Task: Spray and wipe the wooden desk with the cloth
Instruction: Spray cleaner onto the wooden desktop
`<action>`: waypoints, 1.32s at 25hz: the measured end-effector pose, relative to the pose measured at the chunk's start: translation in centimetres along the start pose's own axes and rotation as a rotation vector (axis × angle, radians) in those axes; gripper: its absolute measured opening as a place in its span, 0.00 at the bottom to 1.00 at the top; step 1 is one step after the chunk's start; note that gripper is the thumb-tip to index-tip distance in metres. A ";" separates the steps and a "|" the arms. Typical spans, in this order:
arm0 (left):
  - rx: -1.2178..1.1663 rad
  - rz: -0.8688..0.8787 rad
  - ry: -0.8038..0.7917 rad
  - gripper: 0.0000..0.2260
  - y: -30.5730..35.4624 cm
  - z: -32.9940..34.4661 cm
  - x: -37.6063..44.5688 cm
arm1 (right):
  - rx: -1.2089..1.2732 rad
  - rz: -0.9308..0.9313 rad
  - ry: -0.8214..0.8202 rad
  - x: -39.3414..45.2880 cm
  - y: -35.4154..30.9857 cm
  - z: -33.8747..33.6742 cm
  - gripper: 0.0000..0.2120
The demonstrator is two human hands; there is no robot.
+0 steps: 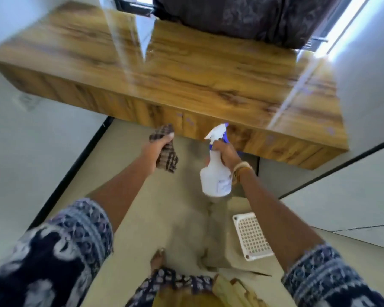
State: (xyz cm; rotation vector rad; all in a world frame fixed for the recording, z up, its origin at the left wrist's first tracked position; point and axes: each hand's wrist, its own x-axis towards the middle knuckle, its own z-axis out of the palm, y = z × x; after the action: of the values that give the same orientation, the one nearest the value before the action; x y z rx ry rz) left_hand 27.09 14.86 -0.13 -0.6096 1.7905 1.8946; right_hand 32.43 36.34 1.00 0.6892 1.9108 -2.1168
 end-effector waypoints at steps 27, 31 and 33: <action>-0.204 0.248 0.208 0.28 31.2 -16.3 20.3 | -0.598 0.234 -0.474 22.9 -28.4 24.0 0.23; -0.208 0.236 0.204 0.29 33.3 -17.5 24.5 | -0.744 0.198 -0.416 26.1 -28.6 25.4 0.13; -0.212 0.240 0.203 0.27 35.0 -18.2 26.2 | -0.577 0.088 -0.284 27.8 -28.6 26.3 0.11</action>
State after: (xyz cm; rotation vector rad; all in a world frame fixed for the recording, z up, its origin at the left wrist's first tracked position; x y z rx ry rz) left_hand -14.85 -4.18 10.80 -0.7095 1.8715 2.2767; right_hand -9.93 18.83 14.46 0.3198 2.1196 -1.4022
